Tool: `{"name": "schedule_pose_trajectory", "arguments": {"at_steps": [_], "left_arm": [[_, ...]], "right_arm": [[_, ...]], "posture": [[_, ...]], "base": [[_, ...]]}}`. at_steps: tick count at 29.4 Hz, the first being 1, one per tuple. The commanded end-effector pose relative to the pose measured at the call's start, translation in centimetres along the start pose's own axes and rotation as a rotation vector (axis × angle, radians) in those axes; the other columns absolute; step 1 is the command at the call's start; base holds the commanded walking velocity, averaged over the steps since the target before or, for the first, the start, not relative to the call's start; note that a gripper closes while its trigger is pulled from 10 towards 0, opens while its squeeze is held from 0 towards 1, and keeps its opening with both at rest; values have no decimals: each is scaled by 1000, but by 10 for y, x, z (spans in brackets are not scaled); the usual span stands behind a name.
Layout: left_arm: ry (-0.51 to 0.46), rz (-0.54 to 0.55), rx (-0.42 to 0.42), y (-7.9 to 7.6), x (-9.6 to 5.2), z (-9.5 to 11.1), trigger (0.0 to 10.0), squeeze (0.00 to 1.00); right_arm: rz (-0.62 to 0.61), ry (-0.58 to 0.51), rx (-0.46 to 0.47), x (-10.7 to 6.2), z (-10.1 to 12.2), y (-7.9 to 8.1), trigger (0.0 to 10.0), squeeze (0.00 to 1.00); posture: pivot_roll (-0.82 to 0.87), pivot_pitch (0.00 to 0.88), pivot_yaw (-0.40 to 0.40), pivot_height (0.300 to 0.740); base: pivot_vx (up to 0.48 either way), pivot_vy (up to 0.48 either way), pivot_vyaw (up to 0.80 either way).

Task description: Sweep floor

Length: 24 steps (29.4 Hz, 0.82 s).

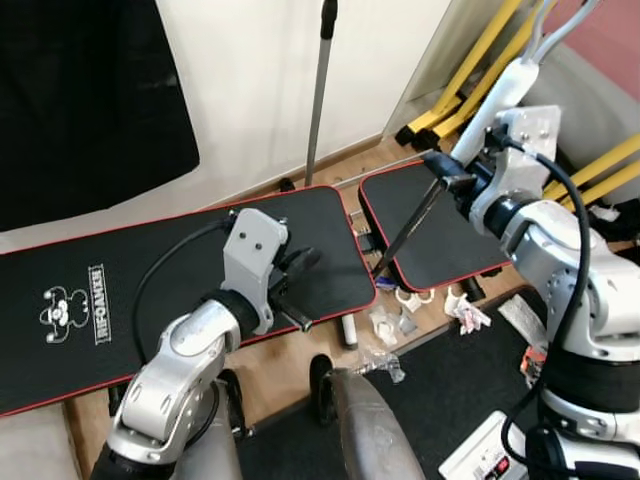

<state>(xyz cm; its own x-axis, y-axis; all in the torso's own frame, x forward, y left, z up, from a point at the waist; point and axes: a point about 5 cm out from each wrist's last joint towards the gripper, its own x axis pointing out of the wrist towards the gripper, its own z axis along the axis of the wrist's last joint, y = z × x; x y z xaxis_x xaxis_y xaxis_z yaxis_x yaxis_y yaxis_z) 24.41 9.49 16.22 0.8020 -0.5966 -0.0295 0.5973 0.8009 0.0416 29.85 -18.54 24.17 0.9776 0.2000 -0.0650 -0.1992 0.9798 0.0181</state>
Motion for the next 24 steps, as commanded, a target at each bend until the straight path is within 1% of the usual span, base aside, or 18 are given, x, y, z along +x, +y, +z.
{"name": "schedule_pose_trajectory", "arguments": {"at_steps": [1, 20, 24], "left_arm": [[25, -25, -16, -4, -1, -5, 10000, 0], [24, -27, -14, -4, 0, -5, 10000, 0], [23, -25, -12, -4, 1, -5, 10000, 0]], "right_arm": [[-5, -26, 6, -6, 4, -2, 10000, 0], [-50, -28, -12, -3, 3, -4, 10000, 0], [-48, -33, -14, -2, 1, -2, 10000, 0]], "posture": [[-168, 210, -150, 740], [-165, 210, -150, 740], [-166, 206, -151, 740]], "base": [[-281, 0, 0], [-282, 0, 0], [-284, 0, 0]]}}
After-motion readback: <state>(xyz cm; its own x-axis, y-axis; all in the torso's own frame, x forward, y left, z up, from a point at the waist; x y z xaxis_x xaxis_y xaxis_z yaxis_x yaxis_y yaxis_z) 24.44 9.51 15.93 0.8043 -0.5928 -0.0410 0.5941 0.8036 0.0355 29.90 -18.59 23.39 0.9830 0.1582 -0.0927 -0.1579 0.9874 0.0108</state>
